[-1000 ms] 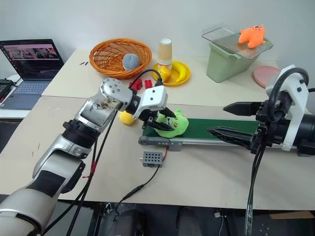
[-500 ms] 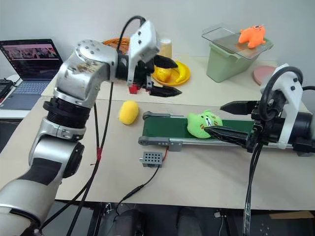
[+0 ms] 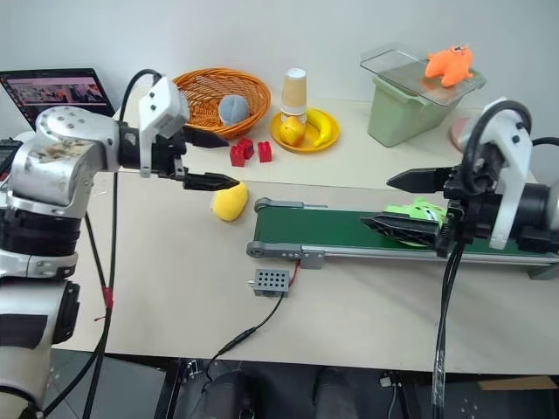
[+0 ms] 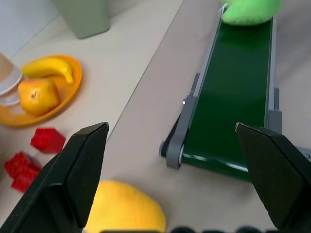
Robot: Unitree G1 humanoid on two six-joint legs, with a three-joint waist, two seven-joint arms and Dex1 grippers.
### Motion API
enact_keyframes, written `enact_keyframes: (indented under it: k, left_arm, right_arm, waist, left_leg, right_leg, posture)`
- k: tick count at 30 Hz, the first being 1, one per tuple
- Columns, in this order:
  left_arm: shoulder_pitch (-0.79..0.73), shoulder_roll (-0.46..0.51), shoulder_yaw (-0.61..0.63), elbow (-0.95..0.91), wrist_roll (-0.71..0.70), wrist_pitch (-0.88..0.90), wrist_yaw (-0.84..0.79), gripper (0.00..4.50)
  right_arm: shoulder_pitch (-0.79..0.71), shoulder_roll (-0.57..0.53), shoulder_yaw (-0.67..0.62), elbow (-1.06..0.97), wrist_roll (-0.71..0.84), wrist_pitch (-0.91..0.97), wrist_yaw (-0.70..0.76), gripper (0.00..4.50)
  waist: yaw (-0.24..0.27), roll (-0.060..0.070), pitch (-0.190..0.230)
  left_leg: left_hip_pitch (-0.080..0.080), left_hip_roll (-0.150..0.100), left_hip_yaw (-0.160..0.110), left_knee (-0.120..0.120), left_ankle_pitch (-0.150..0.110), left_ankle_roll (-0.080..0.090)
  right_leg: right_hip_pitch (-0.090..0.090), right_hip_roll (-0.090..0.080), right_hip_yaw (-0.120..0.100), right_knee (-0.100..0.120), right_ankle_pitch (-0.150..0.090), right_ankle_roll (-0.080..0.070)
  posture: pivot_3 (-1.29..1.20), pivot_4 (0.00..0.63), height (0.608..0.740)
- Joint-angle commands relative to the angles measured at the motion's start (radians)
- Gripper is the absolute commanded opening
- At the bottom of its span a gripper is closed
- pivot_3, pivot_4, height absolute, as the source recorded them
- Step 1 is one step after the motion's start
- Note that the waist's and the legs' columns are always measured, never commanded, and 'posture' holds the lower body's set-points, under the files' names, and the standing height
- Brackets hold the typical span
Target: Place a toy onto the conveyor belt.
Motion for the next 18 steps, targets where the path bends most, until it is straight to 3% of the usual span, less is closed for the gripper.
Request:
enact_keyframes:
  k: [1, 8, 18]
  left_arm:
    - [0.050, 0.018, 0.054, -0.061, 0.006, 0.054, 0.108, 4.47]
    - [0.118, -0.041, 0.033, 0.042, 0.084, 0.058, 0.322, 4.47]
    - [-0.039, -0.206, -0.047, 0.435, 0.180, -0.121, 0.417, 4.47]
  right_arm:
    - [-0.053, 0.000, 0.051, 0.031, -0.057, -0.055, 0.023, 4.50]
    - [-0.096, 0.008, 0.100, 0.073, -0.113, -0.079, 0.072, 4.50]
    - [-0.042, 0.007, 0.023, 0.031, -0.095, -0.043, 0.050, 4.50]
  waist:
    - [-0.001, 0.000, 0.000]
    - [-0.001, 0.000, 0.000]
    - [0.001, 0.000, 0.000]
  left_leg:
    - [0.000, 0.000, 0.000, 0.000, 0.000, 0.000]
    - [0.000, 0.000, 0.000, 0.000, 0.000, -0.001]
    - [0.000, 0.000, 0.008, 0.000, 0.000, -0.001]
  right_leg:
    - [0.000, 0.000, 0.000, 0.000, 0.000, 0.000]
    - [0.000, 0.000, -0.001, 0.000, 0.000, 0.000]
    - [0.000, 0.000, -0.001, 0.000, 0.000, 0.000]
  posture:
    - [0.00, 0.150, 0.739]
    - [0.00, 0.150, 0.739]
    - [0.00, 0.150, 0.739]
